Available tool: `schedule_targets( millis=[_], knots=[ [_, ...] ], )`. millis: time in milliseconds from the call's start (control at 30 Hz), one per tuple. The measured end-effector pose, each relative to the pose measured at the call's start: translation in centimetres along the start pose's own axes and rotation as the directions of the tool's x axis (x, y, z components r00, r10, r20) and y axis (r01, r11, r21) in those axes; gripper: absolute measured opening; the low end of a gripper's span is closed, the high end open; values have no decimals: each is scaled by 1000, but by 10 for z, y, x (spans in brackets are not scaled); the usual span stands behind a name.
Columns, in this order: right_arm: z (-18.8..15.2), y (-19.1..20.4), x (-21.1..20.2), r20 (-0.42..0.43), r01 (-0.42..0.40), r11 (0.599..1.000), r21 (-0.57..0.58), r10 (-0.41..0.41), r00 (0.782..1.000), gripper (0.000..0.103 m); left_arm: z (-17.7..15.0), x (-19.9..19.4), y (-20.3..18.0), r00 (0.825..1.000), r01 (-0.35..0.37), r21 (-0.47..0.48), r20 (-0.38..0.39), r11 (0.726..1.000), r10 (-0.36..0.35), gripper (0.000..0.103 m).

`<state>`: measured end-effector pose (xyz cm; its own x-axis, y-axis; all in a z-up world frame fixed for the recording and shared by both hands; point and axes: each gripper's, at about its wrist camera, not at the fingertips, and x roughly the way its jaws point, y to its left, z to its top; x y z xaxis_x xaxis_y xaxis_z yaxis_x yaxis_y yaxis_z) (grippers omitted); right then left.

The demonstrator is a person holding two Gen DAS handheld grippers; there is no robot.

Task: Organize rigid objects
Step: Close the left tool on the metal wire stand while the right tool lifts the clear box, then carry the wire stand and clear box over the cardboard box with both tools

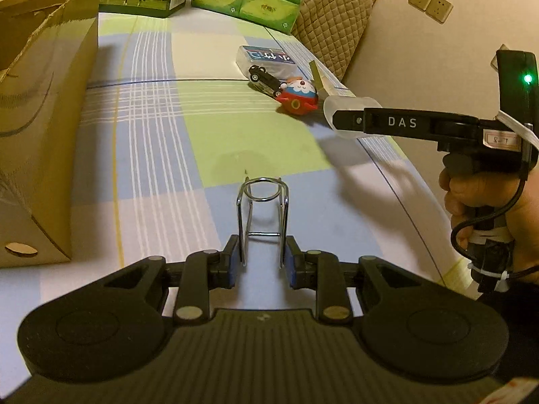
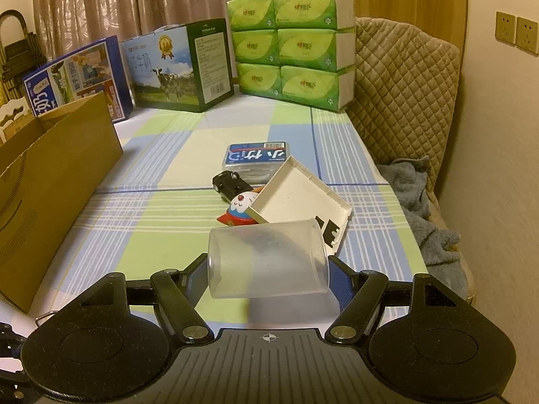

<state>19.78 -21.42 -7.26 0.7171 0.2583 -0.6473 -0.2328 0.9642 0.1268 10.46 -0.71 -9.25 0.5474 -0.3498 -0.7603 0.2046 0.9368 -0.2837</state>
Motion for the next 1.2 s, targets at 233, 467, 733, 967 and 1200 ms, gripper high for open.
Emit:
schedule_targets(
  millis=[233, 467, 733, 967, 1200],
  knots=[
    [3, 4, -5, 11, 1, 1000, 2, -1, 1000, 69, 4, -11, 1, 1000, -18, 2, 24, 1000, 18, 22],
    [3, 20, -30, 41, -11, 1000, 22, 10, 999, 69, 13, -36, 5, 997, -33, -5, 74, 999, 33, 22],
    [21, 60, -86, 118, -36, 999, 5, 35, 992, 69, 27, -86, 16, 982, -67, -35, 172, 997, 72, 22],
    [35, 98, -119, 161, -73, 997, -29, 77, 984, 69, 38, -132, 26, 959, -107, -57, 258, 993, 118, 22],
    [42, 139, -137, 186, -117, 990, -81, 131, 974, 70, 38, -174, 40, 931, -148, -77, 327, 986, 165, 22]
  ],
)
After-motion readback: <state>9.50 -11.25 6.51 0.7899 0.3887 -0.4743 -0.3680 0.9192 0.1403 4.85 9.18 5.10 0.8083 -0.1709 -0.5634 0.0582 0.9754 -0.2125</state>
